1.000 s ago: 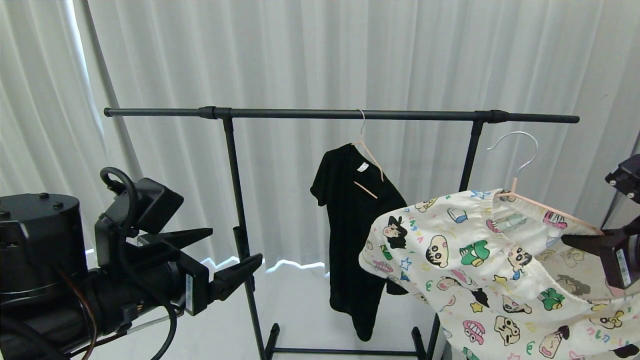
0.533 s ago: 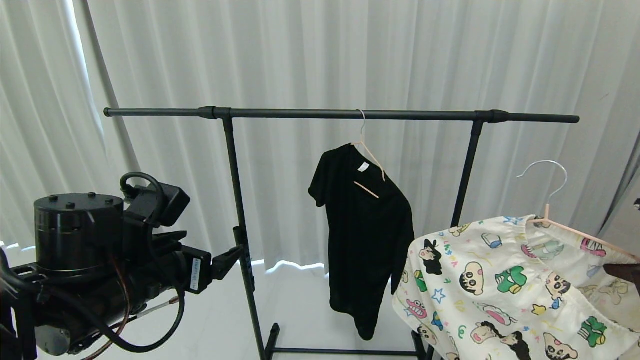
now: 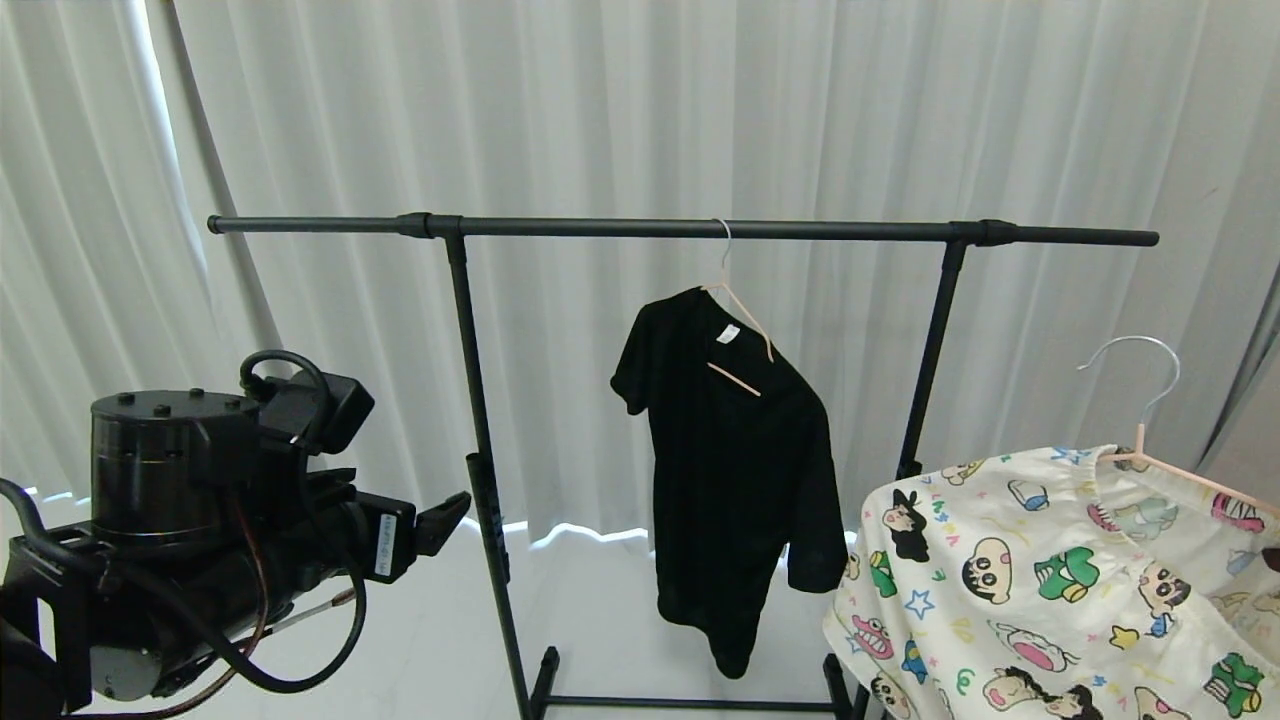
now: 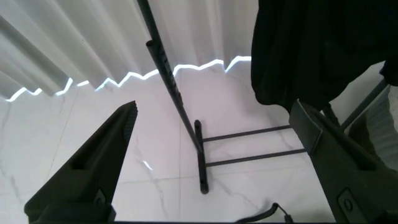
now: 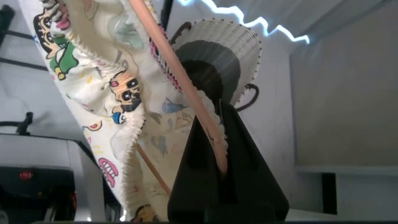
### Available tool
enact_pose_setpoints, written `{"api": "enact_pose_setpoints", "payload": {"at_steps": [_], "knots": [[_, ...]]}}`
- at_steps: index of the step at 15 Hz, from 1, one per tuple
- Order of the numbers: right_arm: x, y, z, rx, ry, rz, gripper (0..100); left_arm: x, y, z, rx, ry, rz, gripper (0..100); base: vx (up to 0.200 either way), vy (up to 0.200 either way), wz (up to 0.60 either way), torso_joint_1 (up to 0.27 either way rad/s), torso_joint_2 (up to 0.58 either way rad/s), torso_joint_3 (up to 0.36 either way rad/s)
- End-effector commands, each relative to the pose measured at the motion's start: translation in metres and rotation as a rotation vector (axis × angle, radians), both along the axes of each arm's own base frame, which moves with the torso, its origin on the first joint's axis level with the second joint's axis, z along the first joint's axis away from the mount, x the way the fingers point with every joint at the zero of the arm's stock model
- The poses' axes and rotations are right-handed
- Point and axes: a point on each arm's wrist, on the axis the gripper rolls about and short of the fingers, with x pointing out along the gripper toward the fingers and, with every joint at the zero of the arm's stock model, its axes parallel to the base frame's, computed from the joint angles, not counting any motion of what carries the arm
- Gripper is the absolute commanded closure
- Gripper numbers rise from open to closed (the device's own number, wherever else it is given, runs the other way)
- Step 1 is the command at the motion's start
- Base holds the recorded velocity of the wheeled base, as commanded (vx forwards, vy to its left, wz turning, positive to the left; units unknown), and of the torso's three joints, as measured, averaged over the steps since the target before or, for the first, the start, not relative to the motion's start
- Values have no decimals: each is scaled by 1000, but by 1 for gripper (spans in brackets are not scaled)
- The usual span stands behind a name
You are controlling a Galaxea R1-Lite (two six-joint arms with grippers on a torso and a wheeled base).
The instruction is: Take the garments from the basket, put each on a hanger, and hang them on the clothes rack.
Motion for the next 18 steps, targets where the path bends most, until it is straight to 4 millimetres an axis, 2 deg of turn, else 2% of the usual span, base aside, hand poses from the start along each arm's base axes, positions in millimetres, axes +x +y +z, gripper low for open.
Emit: {"api": "enact_pose_setpoints", "payload": {"at_steps": [1,5,7,11,14,18], "knots": [[0,-1,-1,-15,12,-20,100,0,1,0,0,-2,4,0,0,0,0,0,0,0],[-3,-9,-4,-69,51,-135,100,2,1,4,-1,-18,26,0,0,0,0,0,0,0],[4,-16,-7,-85,76,-205,100,2,1,4,-18,-17,33,0,0,0,0,0,0,0],[42,-16,-5,-51,-22,-225,100,-3,1,11,-33,-45,29,0,0,0,0,0,0,0],[61,-5,2,-18,-78,-181,100,-6,2,13,-38,-53,25,0,200,0,0,-4,-1,-1],[88,8,24,-10,-137,-123,100,-6,1,13,-37,-55,24,0,200,0,0,2,0,0]]}}
